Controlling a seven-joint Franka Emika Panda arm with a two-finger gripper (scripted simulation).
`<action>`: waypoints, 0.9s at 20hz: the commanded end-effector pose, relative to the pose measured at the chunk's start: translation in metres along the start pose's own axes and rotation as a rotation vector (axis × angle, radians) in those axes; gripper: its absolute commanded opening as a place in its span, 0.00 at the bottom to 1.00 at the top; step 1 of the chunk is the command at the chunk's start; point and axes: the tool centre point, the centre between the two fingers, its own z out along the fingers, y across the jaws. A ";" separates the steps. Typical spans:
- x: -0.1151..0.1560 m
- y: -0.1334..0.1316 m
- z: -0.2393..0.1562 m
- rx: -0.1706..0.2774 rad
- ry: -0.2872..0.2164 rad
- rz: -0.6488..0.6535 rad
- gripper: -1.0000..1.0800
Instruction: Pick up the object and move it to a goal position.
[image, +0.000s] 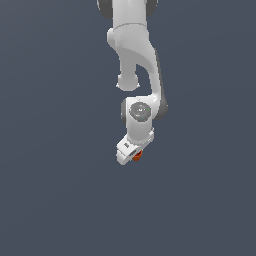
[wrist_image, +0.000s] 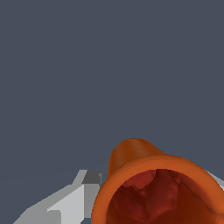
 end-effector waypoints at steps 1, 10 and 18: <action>-0.003 0.002 -0.004 -0.001 0.001 0.001 0.00; -0.032 0.019 -0.045 -0.001 0.001 0.001 0.00; -0.084 0.048 -0.115 -0.001 0.001 0.000 0.00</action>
